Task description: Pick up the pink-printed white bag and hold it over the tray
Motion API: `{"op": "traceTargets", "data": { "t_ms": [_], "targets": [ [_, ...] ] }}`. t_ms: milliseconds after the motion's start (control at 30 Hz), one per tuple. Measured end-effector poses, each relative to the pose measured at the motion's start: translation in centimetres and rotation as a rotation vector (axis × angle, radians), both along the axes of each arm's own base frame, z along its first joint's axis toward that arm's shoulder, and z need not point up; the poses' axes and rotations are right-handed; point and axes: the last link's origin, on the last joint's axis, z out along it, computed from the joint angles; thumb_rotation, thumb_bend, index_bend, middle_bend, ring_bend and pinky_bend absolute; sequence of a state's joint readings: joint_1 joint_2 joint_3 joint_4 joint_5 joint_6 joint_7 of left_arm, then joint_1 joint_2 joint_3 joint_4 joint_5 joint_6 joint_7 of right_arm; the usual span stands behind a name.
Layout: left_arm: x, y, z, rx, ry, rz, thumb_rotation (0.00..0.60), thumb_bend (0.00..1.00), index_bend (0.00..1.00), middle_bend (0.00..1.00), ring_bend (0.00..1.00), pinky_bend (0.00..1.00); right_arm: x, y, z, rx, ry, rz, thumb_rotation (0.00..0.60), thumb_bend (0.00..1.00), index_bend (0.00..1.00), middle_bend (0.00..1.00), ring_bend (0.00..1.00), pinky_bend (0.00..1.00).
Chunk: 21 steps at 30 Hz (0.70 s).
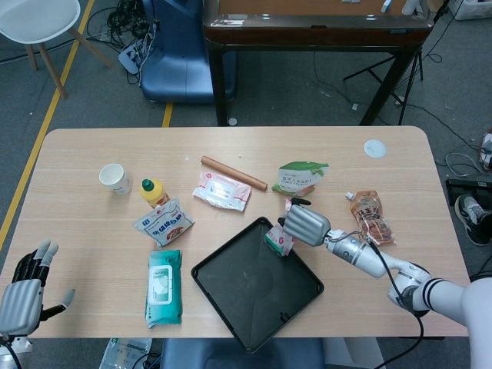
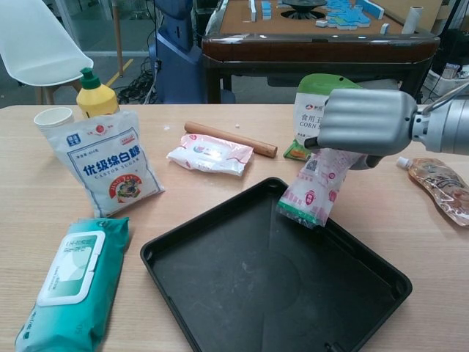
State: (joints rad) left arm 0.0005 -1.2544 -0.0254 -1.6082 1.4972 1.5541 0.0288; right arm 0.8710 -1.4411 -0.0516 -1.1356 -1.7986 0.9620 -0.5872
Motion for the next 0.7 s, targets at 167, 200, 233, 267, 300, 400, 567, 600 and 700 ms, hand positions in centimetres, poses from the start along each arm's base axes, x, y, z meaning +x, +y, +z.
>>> {"op": "traceTargets", "data": {
  "t_ms": [167,200,233,267,300,400,567,600,700],
  "targets": [
    [-0.09,-0.06,0.09,0.003,0.0,0.002,0.6,0.24,0.04,0.0,0.0,0.03,0.44,-0.01,0.03,-0.006,-0.015,0.005,0.6,0.7,0.98,0.85,0.74,0.6],
    [-0.1,-0.06,0.11,0.003,0.0,0.003,0.6,0.24,0.04,0.0,0.0,0.03,0.57,-0.05,0.16,-0.009,-0.023,0.006,0.6,0.7,0.98,0.85,0.74,0.6],
    [-0.11,-0.06,0.13,0.004,0.0,0.003,0.6,0.24,0.04,0.0,0.0,0.03,0.66,-0.08,0.3,-0.012,-0.028,0.007,0.6,0.7,0.98,0.85,0.74,0.6],
    [-0.13,-0.07,0.14,0.004,0.0,0.003,0.6,0.24,0.04,0.0,0.0,0.03,0.7,-0.11,0.46,-0.015,-0.032,0.007,0.6,0.7,0.98,0.85,0.74,0.6],
    [-0.13,-0.07,0.12,0.004,0.0,0.004,0.6,0.24,0.04,0.0,0.0,0.03,0.67,-0.11,0.52,-0.017,-0.034,0.005,0.6,0.7,0.98,0.85,0.74,0.6],
    [-0.13,-0.09,0.04,0.0,0.0,0.004,0.6,0.24,0.04,0.0,0.0,0.03,0.35,0.05,0.4,-0.014,-0.027,0.0,0.6,0.7,0.98,0.85,0.74,0.6],
    [-0.11,-0.11,0.11,0.004,0.001,0.004,0.6,0.24,0.04,0.0,0.0,0.03,0.15,0.22,0.44,-0.014,-0.06,-0.021,0.6,0.7,0.98,0.85,0.74,0.6],
    [-0.11,-0.11,0.11,0.004,0.001,0.004,0.6,0.24,0.04,0.0,0.0,0.03,0.12,0.24,0.49,-0.013,-0.073,-0.029,0.6,0.7,0.98,0.85,0.74,0.6],
    [-0.12,-0.12,0.08,0.003,0.002,0.005,0.6,0.24,0.04,0.0,0.0,0.03,-0.12,0.35,0.74,-0.012,-0.128,-0.06,0.6,0.7,0.98,0.85,0.74,0.6]
  ]
}}
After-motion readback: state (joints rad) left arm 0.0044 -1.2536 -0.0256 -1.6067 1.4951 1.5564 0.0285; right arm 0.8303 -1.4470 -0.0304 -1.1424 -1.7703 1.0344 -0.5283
